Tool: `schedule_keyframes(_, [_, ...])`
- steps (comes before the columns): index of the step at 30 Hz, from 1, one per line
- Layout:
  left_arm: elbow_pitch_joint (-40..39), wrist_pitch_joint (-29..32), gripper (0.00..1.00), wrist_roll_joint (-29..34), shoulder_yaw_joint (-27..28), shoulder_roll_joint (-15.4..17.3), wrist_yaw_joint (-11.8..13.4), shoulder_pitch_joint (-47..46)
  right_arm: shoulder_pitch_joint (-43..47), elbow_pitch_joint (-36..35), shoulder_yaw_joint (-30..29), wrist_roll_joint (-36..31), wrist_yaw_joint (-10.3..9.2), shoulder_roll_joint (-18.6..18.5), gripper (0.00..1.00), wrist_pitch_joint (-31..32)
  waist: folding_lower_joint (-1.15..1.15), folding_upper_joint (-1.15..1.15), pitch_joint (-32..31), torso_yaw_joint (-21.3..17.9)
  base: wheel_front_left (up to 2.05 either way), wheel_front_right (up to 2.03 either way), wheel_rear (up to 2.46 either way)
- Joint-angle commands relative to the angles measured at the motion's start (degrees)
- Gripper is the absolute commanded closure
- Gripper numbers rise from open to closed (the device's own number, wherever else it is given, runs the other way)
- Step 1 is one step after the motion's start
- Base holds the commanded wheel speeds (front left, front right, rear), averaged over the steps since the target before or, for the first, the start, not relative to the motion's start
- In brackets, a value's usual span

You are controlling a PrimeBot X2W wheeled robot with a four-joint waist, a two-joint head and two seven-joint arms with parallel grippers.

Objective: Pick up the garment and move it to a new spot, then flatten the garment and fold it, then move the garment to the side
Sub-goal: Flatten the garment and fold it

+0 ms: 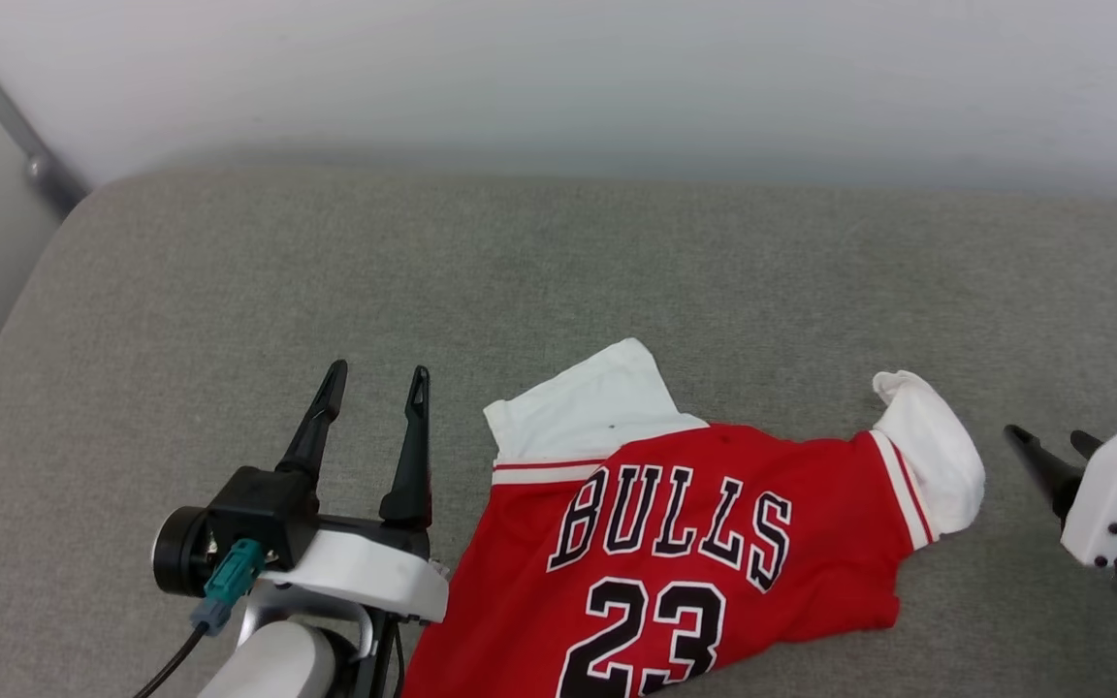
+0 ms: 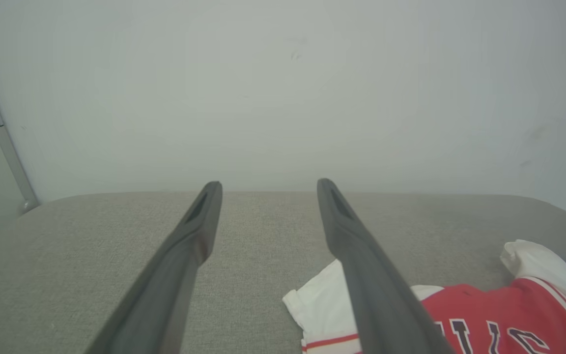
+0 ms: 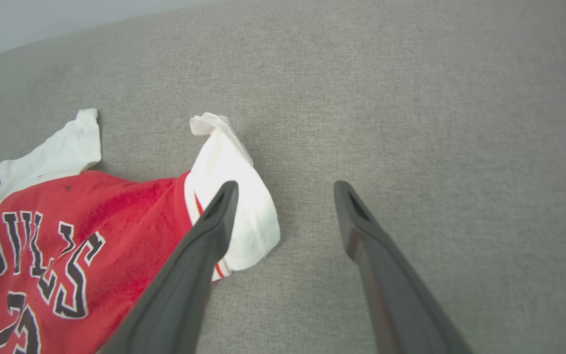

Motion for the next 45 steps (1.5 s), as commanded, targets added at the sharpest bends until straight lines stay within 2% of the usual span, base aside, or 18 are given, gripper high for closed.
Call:
schedule_keyframes(1, [0.1,-0.4,0.0,0.5,0.1,-0.5,-0.3,-0.9,-1.9,0.6,0.3,0.8,-0.04,-0.5,0.0,1.2,-0.01,0.0,2.6,2.3,0.0,0.0,0.0])
schedule_keyframes(5, [0.5,-0.3,0.0,2.0,0.8,-3.0,-1.9,-2.5,-7.4,3.6,3.0,1.1,-0.03,-2.8,0.0,8.0,-0.01,0.0,5.6,4.4,0.0,0.0,0.0])
schedule_keyframes(12, [2.6,-0.3,0.0,4.3,2.6,-6.9,-5.0,-3.9,-12.6,7.6,6.1,-0.1,-0.04,-6.2,0.0,14.7,-0.01,0.0,9.4,6.5,0.0,0.0,0.0])
schedule_keyframes(18, [4.4,-0.3,0.0,6.1,4.7,-9.1,-7.5,-3.9,-12.2,12.7,6.1,-0.3,-0.03,-5.8,0.0,17.3,-0.01,0.0,10.6,6.7,0.0,0.0,0.0])
schedule_keyframes(19, [4.7,-0.3,0.0,6.4,5.2,-9.4,-7.9,-3.9,-11.8,13.4,6.3,-0.6,-0.04,-5.7,0.13,17.5,-0.01,0.0,10.8,6.5,0.0,0.0,0.0])
schedule_keyframes(20, [5.0,-0.3,0.0,6.6,5.5,-9.7,-8.3,-3.9,-11.5,14.0,6.4,-0.4,-0.04,-5.4,0.52,17.7,-0.01,0.0,10.9,6.4,0.0,0.0,0.0])
schedule_keyframes(21, [5.2,-0.3,0.0,6.9,5.8,-10.0,-8.6,-3.9,-11.3,14.4,6.5,-0.2,-0.04,-5.0,0.68,17.6,-0.01,0.0,10.9,6.2,0.0,0.0,0.0])
schedule_keyframes(22, [5.3,-0.3,0.0,7.2,6.2,-10.2,-8.9,-3.9,-11.2,14.7,6.8,0.1,-0.04,-4.6,1.0,17.5,-0.01,0.0,10.9,5.9,0.0,0.0,0.0])
schedule_keyframes(28, [6.5,-0.3,0.0,8.3,7.8,-11.0,-10.4,-3.2,-12.4,13.0,8.1,1.8,-0.03,-4.9,1.0,13.6,-0.01,0.0,10.1,4.4,0.0,0.0,0.0])
schedule_keyframes(35, [7.5,-0.3,0.0,9.0,9.7,-11.2,-11.4,-1.1,-10.4,5.1,6.7,3.0,-0.04,-7.0,1.0,7.8,-0.01,0.0,6.8,2.5,0.0,0.0,0.0])
schedule_keyframes(41, [7.4,-0.3,0.0,9.3,10.8,-10.4,-11.2,1.0,-4.2,-4.2,-0.1,1.4,-0.04,-6.3,1.0,6.9,-0.01,0.0,4.4,-0.1,0.0,0.0,0.0])
schedule_keyframes(45, [7.4,-0.3,0.0,9.0,11.4,-10.0,-11.1,2.0,3.1,-7.1,-7.5,0.0,-0.04,-2.8,1.0,8.0,-0.01,0.0,3.2,-1.5,0.0,0.0,0.0])
